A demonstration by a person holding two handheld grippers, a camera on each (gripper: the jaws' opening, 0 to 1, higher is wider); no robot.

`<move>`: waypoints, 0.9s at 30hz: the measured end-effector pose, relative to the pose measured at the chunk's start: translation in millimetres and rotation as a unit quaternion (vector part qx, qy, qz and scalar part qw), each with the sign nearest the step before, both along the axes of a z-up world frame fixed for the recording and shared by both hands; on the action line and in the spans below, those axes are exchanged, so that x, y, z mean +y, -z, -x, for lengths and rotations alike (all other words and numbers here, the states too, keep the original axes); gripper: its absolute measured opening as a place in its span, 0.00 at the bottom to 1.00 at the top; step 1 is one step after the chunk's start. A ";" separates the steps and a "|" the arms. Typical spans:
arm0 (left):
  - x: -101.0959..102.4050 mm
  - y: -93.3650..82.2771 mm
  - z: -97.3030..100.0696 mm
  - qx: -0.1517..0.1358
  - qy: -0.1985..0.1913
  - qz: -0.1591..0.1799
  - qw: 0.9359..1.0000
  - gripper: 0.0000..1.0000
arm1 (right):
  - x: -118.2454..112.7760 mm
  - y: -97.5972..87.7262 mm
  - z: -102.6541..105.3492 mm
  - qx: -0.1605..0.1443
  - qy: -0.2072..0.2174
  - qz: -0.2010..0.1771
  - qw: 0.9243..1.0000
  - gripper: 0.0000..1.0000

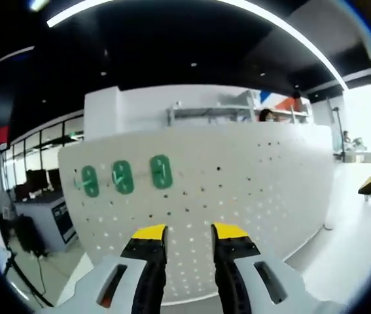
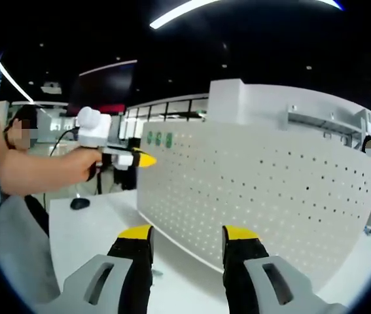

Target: Insert the hook assembly into the mounting plate slot until the hook locks in place.

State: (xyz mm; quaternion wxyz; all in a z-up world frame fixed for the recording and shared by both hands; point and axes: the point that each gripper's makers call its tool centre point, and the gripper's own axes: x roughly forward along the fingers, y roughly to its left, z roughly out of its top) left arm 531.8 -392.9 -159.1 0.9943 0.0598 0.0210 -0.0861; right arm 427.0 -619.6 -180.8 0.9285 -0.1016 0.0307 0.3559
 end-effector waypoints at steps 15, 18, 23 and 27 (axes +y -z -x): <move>-38.1 54.2 22.2 0.065 0.074 -0.050 0.994 0.26 | 2.8 -2.1 7.2 -0.004 -0.001 -0.001 1.000 0.41; -48.1 66.5 26.6 0.077 0.092 -0.066 0.991 0.26 | 2.5 -2.7 7.8 -0.005 0.000 0.000 1.000 0.41; -60.6 85.7 32.7 0.096 0.113 -0.086 0.985 0.26 | 1.8 -3.7 8.6 -0.007 0.001 -0.002 1.000 0.41; -69.7 99.4 37.4 0.112 0.130 -0.095 0.981 0.26 | 0.9 -2.0 9.6 -0.005 0.001 -0.003 1.000 0.41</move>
